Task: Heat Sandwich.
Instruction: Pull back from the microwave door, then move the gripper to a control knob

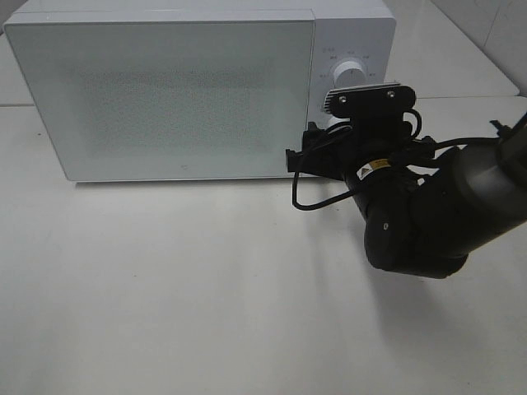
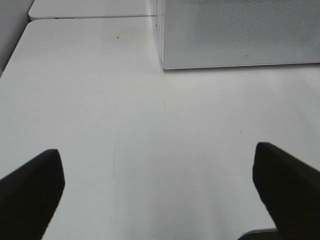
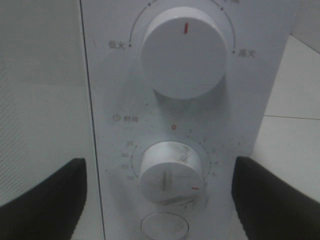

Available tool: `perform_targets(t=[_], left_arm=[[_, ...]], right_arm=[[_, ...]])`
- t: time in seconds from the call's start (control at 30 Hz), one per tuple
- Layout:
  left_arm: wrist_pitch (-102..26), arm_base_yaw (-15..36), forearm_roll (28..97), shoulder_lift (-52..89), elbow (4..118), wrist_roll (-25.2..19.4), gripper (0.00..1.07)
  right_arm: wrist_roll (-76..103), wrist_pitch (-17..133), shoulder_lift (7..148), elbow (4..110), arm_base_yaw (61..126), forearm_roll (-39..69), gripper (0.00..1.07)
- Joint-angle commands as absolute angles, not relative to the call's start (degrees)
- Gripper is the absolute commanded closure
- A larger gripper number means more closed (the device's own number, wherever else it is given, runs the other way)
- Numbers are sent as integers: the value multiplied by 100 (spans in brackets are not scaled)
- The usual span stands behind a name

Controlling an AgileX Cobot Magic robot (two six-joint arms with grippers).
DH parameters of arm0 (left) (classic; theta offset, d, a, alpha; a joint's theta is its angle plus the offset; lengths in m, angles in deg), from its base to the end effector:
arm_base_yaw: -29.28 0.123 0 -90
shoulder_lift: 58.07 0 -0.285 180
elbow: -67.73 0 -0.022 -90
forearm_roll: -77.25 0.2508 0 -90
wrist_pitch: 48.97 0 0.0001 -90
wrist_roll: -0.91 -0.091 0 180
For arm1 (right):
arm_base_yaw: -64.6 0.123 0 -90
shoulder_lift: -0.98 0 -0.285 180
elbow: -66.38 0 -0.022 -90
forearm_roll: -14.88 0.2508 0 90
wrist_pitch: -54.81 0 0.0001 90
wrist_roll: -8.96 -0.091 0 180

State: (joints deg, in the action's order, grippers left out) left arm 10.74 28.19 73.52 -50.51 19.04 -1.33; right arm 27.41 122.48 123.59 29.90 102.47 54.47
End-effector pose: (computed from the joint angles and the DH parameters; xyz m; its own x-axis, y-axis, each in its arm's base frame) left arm -0.0046 -0.0050 0.2783 -0.4364 0.0145 -0.8996 0.0722 0.9972 -0.0189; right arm 0.2986 0.1643 0.1274 -0.0976 -0.0939 -0.9908 -0.0358 0.9952 -0.0908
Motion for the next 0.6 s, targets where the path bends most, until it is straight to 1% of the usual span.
perform_targets(t=[0.03,0.27,0.6], left_arm=[[1039,2842,7347,-5200,1881,-99,10],[1039,2842,7358,-5200,1881,-99,10],[1039,2842,7358,-5200,1881,-99,10]], right_arm=[[2712,12299,12474,3151,10247,5436,31],[2569,12259,12760,3437,10109,5424,31],[2443,12288,12760,3454,10104,5430,31]])
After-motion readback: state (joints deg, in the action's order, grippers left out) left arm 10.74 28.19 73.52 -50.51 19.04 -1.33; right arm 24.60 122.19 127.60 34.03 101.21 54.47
